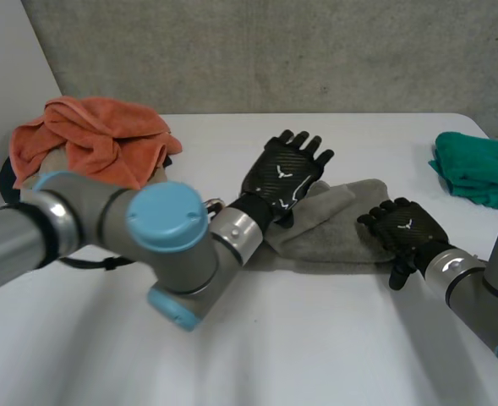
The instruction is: Fold the laundry.
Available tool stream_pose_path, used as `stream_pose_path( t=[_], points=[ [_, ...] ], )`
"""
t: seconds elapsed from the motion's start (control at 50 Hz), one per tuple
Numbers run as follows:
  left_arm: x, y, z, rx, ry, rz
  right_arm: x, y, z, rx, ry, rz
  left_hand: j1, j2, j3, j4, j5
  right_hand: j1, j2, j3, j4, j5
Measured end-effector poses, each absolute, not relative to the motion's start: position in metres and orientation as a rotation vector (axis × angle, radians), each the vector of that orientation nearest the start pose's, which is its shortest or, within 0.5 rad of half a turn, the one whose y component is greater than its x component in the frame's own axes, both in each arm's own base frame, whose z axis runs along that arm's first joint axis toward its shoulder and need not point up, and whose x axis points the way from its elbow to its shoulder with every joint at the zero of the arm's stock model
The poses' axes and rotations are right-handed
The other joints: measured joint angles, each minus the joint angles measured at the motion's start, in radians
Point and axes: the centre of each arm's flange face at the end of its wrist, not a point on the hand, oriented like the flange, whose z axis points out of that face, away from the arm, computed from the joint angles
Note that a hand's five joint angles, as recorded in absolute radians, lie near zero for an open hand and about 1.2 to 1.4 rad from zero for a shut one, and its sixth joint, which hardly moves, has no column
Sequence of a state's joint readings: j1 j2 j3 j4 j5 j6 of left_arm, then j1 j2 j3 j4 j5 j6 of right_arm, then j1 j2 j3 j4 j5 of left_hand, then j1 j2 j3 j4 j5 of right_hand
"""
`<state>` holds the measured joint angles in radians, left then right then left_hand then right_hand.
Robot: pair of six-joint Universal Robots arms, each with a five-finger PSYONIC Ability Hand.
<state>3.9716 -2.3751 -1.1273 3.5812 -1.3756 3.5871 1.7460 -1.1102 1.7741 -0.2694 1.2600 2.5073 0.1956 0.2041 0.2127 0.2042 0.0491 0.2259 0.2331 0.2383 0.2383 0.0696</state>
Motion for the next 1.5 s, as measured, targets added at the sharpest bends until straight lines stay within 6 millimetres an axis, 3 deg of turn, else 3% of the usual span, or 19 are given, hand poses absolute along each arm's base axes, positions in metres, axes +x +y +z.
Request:
stream_pose_path(
  t=[0.2, 0.32, 0.42, 0.52, 0.54, 0.72, 0.88, 0.98, 1.08, 1.24, 1.3, 1.38, 1.44, 1.5],
  points=[
    [-0.444, -0.280, 0.117, 1.546, 1.914, -2.430, 0.225, -0.281, 0.124, -1.288, 2.227, -1.750, 0.000, 0.000, 0.000, 0.000, 0.000, 0.142, 0.122, 0.128, 0.129, 0.131],
    [-0.427, -0.306, 0.107, 1.343, 1.955, -2.343, 0.227, -0.285, 0.127, -1.291, 2.213, -1.789, 0.004, 0.001, 0.000, 0.000, 0.000, 0.262, 0.251, 0.249, 0.250, 0.248],
    [-0.408, -0.308, 0.107, 1.222, 1.983, -2.212, 0.225, -0.290, 0.130, -1.286, 2.224, -1.823, 0.003, 0.000, 0.000, 0.000, 0.000, 0.342, 0.335, 0.331, 0.328, 0.324],
    [-0.397, -0.291, 0.115, 1.231, 1.996, -2.117, 0.223, -0.296, 0.132, -1.280, 2.245, -1.851, 0.000, 0.000, 0.000, 0.000, 0.000, 0.411, 0.401, 0.400, 0.396, 0.389],
    [-0.395, -0.280, 0.120, 1.252, 1.998, -2.099, 0.222, -0.298, 0.132, -1.277, 2.257, -1.859, 0.000, 0.000, 0.000, 0.000, 0.000, 0.444, 0.434, 0.432, 0.430, 0.420],
    [-0.400, -0.239, 0.147, 1.313, 1.997, -2.134, 0.219, -0.304, 0.132, -1.279, 2.291, -1.877, 0.000, 0.000, 0.000, 0.000, 0.000, 0.740, 0.770, 0.763, 0.766, 0.745],
    [-0.399, -0.236, 0.169, 1.236, 1.993, -2.198, 0.218, -0.302, 0.131, -1.279, 2.297, -1.861, 0.000, 0.000, 0.000, 0.000, 0.000, 0.736, 0.711, 0.705, 0.706, 0.706],
    [-0.397, -0.237, 0.174, 1.217, 1.995, -2.202, 0.218, -0.299, 0.129, -1.281, 2.306, -1.846, 0.000, 0.000, 0.000, 0.000, 0.000, 0.849, 0.933, 0.930, 0.935, 0.907],
    [-0.392, -0.233, 0.184, 1.209, 1.993, -2.209, 0.214, -0.299, 0.131, -1.322, 2.336, -1.858, 0.000, 0.000, 0.000, 0.000, 0.000, 0.849, 0.934, 0.944, 0.955, 0.918],
    [-0.373, -0.223, 0.211, 1.182, 1.977, -2.244, 0.194, -0.314, 0.169, -1.508, 2.366, -2.088, 0.000, 0.000, 0.000, 0.000, 0.000, 0.849, 0.934, 0.944, 0.956, 0.927],
    [-0.366, -0.220, 0.219, 1.167, 1.974, -2.256, 0.202, -0.316, 0.186, -1.635, 2.256, -2.188, 0.000, 0.000, 0.000, 0.000, 0.000, 0.849, 0.934, 0.944, 0.957, 0.932],
    [-0.359, -0.218, 0.225, 1.143, 1.977, -2.268, 0.243, -0.302, 0.199, -1.804, 1.918, -2.271, 0.000, 0.000, 0.000, 0.000, 0.000, 0.849, 0.934, 0.944, 0.958, 0.934],
    [-0.355, -0.219, 0.226, 1.119, 1.997, -2.272, 0.292, -0.270, 0.195, -1.907, 1.551, -2.241, 0.000, 0.000, 0.000, 0.000, 0.000, 0.849, 0.934, 0.944, 0.958, 0.939],
    [-0.352, -0.222, 0.224, 1.096, 2.020, -2.268, 0.319, -0.242, 0.178, -1.958, 1.379, -2.143, 0.000, 0.000, 0.000, 0.000, 0.000, 0.849, 0.934, 0.944, 0.958, 0.940]
  ],
)
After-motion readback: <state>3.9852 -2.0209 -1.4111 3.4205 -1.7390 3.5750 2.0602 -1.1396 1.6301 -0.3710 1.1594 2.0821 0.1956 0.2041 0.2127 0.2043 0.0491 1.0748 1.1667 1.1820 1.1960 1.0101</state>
